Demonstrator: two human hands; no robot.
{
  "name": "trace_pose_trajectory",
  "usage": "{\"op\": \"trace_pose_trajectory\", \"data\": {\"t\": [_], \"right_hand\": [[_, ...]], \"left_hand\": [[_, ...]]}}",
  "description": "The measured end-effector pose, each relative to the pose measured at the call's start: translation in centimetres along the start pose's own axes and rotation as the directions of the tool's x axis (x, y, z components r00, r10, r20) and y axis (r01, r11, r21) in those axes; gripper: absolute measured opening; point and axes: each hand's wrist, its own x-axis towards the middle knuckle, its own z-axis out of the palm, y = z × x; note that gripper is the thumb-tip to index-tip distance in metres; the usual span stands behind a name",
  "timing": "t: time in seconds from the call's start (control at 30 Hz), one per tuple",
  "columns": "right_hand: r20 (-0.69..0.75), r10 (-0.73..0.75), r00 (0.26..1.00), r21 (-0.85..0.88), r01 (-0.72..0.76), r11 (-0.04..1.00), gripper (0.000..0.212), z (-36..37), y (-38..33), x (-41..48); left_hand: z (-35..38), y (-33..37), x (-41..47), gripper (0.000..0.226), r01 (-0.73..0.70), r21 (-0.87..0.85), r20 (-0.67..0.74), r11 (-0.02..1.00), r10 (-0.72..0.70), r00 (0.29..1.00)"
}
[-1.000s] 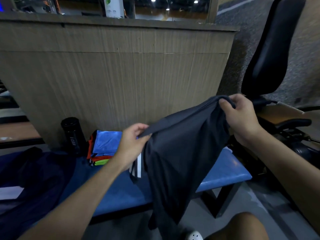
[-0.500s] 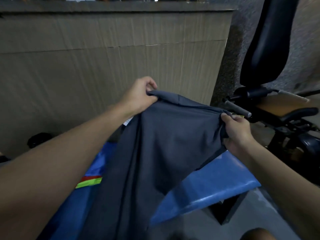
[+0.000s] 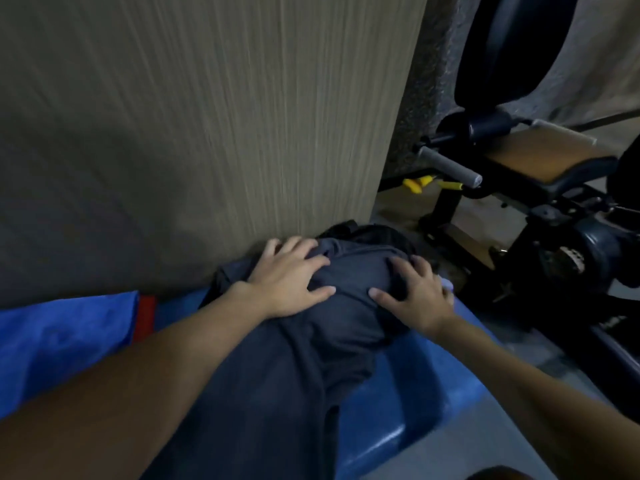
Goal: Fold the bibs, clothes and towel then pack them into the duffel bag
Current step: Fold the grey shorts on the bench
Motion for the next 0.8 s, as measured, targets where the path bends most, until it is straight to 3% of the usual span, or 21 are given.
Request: {"op": "trace_pose_trajectory", "data": {"t": [0.1,0.23,0.37,0.47,0.6,0.7,0.8], "right_hand": [[0.058,-0.029,0.998,-0.092,0.035,0.995,0.081,1.3,0.7,0.0],[-0.051,-0.110,0.993,-0.171,0.100,0.980,0.075,0.7,0.1,-1.2],[-0.070,-0.331,0.941,-0.151,0.318,0.936,0.074,0.7,-2.5,-5.2],[0.006,-0.531,0.847,-0.066,0.530,0.845,0.072,2.2,-5.2,-9.8],[0.123,-0.766,0.632,-0.051,0.774,0.631,0.055,6.3,-7.6,-16.3],[0.296,-0.792,0.534,-0.068,0.839,0.540,0.057,8.9,-8.6,-19.7],[0.449,-0.749,0.488,-0.165,0.869,0.467,0.059,10.8,-9.1,-21.5]], "left_hand": [[1.9,0.1,-0.3,0.067,0.040,-0.024,0.043,0.999,-0.039,0.998],[1.5,0.5,-1.9,0.055,0.038,-0.152,-0.114,0.988,-0.056,0.992],[0.5,1.2,-8.4,0.025,0.043,-0.405,-0.256,0.913,-0.158,0.954],[0.6,1.9,-16.3,0.028,0.062,-0.461,-0.270,0.885,-0.207,0.940],[3.0,2.3,-28.5,0.031,0.250,-0.353,-0.259,0.901,-0.351,0.900],[5.1,3.4,-36.1,0.039,0.411,-0.223,-0.189,0.884,-0.453,0.871],[6.3,4.1,-39.9,0.062,0.441,-0.098,-0.008,0.892,-0.444,0.896]]}}
